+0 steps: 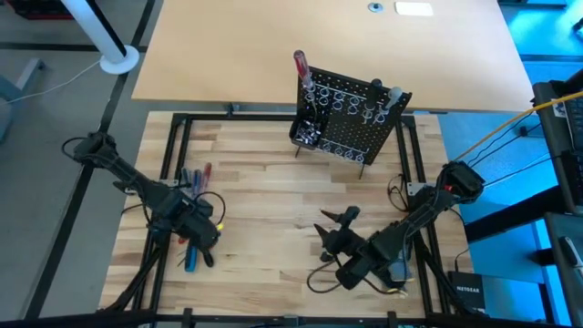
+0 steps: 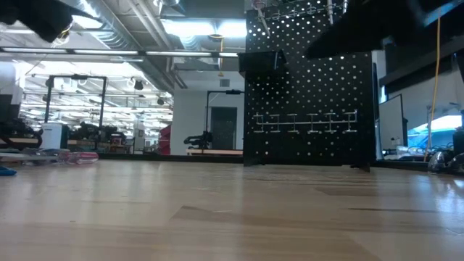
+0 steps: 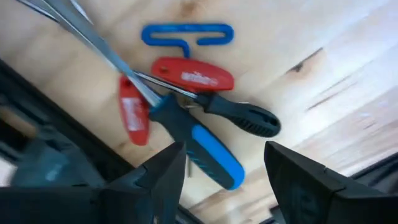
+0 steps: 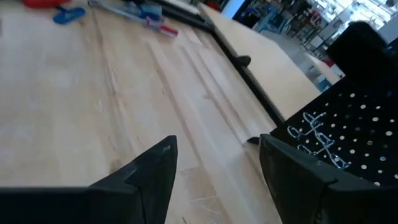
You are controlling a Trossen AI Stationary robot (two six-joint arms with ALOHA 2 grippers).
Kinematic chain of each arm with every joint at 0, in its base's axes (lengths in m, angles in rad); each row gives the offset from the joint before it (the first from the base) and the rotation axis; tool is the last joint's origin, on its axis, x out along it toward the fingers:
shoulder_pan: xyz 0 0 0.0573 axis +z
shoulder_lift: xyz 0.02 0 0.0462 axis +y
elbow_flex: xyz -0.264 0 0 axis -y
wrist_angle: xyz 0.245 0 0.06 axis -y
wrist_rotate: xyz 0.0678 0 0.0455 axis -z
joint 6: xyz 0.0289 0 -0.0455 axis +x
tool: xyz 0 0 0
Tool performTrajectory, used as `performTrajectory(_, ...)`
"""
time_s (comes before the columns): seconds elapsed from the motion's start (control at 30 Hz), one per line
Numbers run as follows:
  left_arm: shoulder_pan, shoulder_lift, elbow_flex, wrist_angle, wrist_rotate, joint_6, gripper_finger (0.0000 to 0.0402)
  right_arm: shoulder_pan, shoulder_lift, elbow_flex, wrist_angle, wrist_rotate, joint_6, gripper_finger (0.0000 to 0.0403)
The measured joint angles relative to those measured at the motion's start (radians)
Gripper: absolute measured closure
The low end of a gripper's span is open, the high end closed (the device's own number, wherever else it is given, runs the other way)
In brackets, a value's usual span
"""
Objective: Hang tools onto peg board
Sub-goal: Hang the bottom blue screwdriver on the black pegboard
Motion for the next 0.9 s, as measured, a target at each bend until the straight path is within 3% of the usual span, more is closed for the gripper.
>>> performTrajectory(0.33,-0.090,0.046,-0.222,0.291,0.063,-0.214,0.0194,-0.075,0.000,0.000,0.000,-0.062,-0.080,0.0176)
performTrajectory(0.47,-0.108,0.067,-0.269,0.290,0.140,-0.265,0.0194,-0.082,0.000,0.000,0.000,-0.062,-0.095,0.0176)
performTrajectory(0.9,-0.116,0.106,-0.285,0.307,0.048,-0.232,0.0194,-0.081,0.000,0.000,0.002,-0.069,-0.105,0.0176)
